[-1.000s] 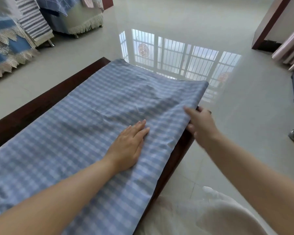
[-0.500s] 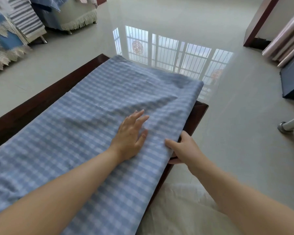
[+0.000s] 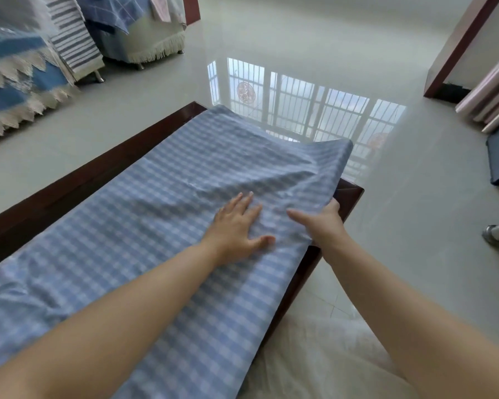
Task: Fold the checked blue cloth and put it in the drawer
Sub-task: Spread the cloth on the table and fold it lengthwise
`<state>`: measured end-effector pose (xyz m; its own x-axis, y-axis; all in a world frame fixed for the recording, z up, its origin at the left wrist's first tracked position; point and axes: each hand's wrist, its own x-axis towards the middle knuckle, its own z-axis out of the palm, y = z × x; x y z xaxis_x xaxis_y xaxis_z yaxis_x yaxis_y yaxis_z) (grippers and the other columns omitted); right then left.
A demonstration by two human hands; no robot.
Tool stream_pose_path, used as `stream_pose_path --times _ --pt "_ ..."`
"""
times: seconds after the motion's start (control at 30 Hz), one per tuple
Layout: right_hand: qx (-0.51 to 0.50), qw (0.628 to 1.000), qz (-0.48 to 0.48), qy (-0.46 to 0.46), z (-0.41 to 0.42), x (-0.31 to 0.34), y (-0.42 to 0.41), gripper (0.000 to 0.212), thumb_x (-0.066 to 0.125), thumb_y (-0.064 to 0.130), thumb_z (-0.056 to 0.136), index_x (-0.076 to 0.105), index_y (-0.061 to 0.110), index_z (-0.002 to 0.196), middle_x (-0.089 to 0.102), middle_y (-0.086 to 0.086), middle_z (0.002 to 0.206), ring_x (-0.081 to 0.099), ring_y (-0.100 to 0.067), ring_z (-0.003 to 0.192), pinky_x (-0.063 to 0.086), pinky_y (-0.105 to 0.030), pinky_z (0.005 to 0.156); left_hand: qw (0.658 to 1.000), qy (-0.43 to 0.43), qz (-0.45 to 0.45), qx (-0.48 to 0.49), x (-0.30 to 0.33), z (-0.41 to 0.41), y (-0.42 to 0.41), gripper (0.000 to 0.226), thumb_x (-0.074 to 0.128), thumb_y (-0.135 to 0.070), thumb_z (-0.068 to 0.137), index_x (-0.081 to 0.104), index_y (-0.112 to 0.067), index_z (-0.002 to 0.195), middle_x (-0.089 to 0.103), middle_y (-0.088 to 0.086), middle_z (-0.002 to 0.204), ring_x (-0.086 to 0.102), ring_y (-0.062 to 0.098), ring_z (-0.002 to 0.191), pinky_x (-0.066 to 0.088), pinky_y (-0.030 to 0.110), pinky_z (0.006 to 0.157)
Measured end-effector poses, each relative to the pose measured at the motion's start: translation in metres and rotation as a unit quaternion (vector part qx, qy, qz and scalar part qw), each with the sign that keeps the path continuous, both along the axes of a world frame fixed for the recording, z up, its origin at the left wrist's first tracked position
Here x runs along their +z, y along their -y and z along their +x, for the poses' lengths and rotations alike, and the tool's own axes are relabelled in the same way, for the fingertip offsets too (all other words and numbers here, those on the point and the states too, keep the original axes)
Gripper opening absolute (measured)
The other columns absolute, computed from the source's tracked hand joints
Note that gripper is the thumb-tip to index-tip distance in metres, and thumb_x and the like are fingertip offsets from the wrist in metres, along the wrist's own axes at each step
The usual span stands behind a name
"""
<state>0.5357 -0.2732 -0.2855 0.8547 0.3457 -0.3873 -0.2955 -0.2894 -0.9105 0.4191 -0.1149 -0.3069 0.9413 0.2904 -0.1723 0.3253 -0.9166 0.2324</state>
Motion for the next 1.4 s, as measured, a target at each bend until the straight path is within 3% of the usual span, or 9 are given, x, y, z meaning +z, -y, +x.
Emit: stream_pose_path --times 0.13,0.33,0.43,0.5,0.73,0.9,1.17,1.27,1.4 --pt "0.119 0.973 -0.158 0.117 -0.020 0.002 -0.001 0.118 0.076 0.027 0.076 -0.018 0.027 0.147 0.035 0.004 0.144 0.051 -0.020 0.118 0.047 -0.036 0.093 0.985 -0.050 0.052 0.156 0.003 -0.016 -0.059 0.068 0.019 -0.068 0.091 0.001 -0.040 0.150 -0.009 -0.006 0.161 -0.010 0.026 0.147 -0.001 0.054 0.115" --pt "-0.046 0.983 0.112 -0.138 0.003 0.011 0.000 0.049 0.075 0.009 0.076 0.056 0.009 0.122 0.069 -0.010 0.112 0.068 -0.029 0.096 0.056 -0.044 0.086 0.975 -0.038 0.046 0.213 -0.002 -0.034 -0.094 0.067 0.014 -0.067 0.092 -0.002 -0.039 0.150 -0.013 -0.006 0.160 -0.010 0.024 0.148 -0.003 0.054 0.115" --pt "0.047 0.987 0.058 -0.146 0.011 0.020 0.004 0.037 0.075 0.021 0.078 0.065 0.013 0.113 0.072 -0.005 0.106 0.069 -0.025 0.097 0.057 -0.039 0.084 0.974 0.063 0.158 0.151 0.002 -0.038 -0.080 0.051 0.034 -0.046 0.098 0.032 -0.030 0.146 0.027 0.005 0.156 0.030 0.032 0.138 0.027 0.052 0.105" --pt "0.046 0.985 0.044 -0.160 0.021 0.025 0.005 0.030 0.066 0.016 0.085 0.063 0.012 0.115 0.070 -0.004 0.103 0.068 -0.020 0.089 0.056 -0.023 0.053 0.972 0.084 0.195 0.102 0.004 -0.041 -0.067 0.048 0.033 -0.043 0.096 0.049 -0.022 0.137 0.052 0.005 0.140 0.050 0.030 0.119 0.042 0.046 0.092" --pt "-0.055 0.913 0.154 -0.374 0.043 0.042 0.001 0.026 0.045 0.014 0.099 0.059 0.005 0.118 0.066 -0.019 0.104 0.068 -0.035 0.087 0.059 -0.033 0.049 0.988 -0.042 0.061 0.138 -0.006 -0.039 -0.045 0.064 0.007 -0.059 0.096 -0.010 -0.030 0.151 -0.020 -0.009 0.158 -0.016 0.024 0.147 -0.005 0.046 0.119" --pt "-0.038 0.942 0.196 -0.269 0.033 0.047 -0.003 0.031 0.034 0.009 0.102 0.050 0.011 0.128 0.059 -0.013 0.123 0.054 -0.037 0.117 0.051 -0.059 0.082 0.989 -0.050 0.051 0.130 -0.006 -0.037 -0.049 0.064 0.006 -0.062 0.094 -0.010 -0.035 0.150 -0.022 -0.013 0.157 -0.020 0.024 0.145 -0.008 0.049 0.118" --pt "0.135 0.973 0.118 0.144 0.015 0.073 -0.026 0.013 0.049 0.014 0.097 0.058 0.018 0.088 0.058 0.005 0.085 0.058 -0.018 0.088 0.053 -0.032 0.072 0.981 0.064 -0.065 0.168 0.003 -0.016 -0.056 0.061 0.028 -0.056 0.096 0.025 -0.026 0.150 0.009 -0.005 0.161 0.008 0.023 0.148 0.010 0.044 0.119" --pt "0.350 0.785 0.060 0.507 -0.009 0.078 -0.020 0.027 0.048 -0.001 0.088 0.054 0.024 0.081 0.065 0.007 0.098 0.055 -0.011 0.107 0.044 -0.030 0.092 0.824 0.304 -0.344 0.332 0.029 -0.056 -0.080 0.047 0.035 -0.043 0.101 0.046 -0.016 0.138 0.047 0.003 0.138 0.050 0.014 0.120 0.040 0.029 0.096" --pt "0.569 0.572 -0.058 0.589 -0.039 0.036 0.005 0.067 0.057 -0.005 0.075 0.054 0.040 0.125 0.041 0.018 0.146 0.011 -0.025 0.147 0.032 -0.055 0.110 0.546 0.387 -0.598 0.441 0.071 -0.144 -0.142 0.069 0.012 -0.066 0.092 0.052 -0.015 0.116 0.057 0.008 0.125 0.061 0.025 0.104 0.047 0.044 0.087"
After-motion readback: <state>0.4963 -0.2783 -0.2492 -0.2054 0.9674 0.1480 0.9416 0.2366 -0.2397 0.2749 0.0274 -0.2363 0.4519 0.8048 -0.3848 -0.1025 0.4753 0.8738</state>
